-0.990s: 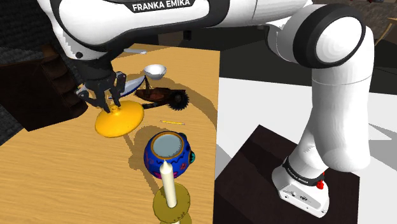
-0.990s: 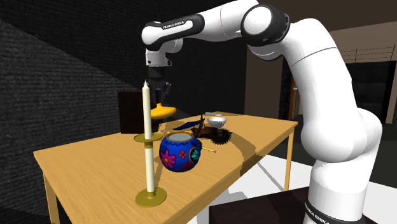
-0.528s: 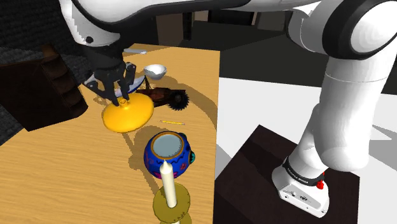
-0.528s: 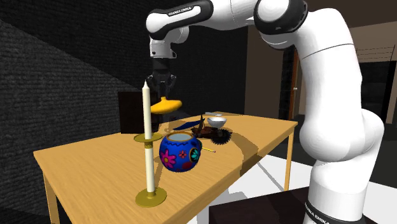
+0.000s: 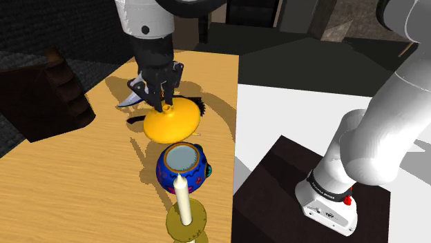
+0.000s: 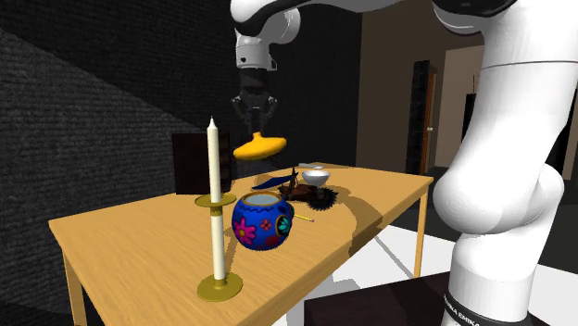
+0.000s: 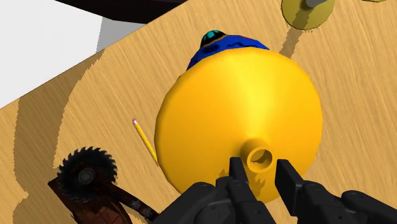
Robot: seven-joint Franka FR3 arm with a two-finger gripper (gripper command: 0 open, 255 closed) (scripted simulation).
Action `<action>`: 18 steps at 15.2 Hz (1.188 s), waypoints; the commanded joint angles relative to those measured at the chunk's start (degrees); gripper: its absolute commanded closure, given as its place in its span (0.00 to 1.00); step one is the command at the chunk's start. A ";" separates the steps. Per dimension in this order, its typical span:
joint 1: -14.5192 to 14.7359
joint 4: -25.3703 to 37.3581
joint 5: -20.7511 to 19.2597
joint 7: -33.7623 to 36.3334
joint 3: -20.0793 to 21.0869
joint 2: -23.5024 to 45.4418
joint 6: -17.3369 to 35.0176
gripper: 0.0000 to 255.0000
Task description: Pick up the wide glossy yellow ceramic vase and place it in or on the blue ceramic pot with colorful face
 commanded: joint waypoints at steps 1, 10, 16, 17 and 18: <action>-0.04 -2.73 1.31 -0.47 -0.22 -3.01 -0.01 1.00; 0.08 -9.94 1.42 -0.33 -0.16 -3.28 6.95 1.00; 0.15 -14.11 1.23 -0.03 -0.01 -2.83 11.53 1.00; 0.17 -14.76 1.18 0.03 0.02 -2.71 12.29 1.00; 0.18 -15.40 1.12 0.10 0.05 -2.57 13.05 1.00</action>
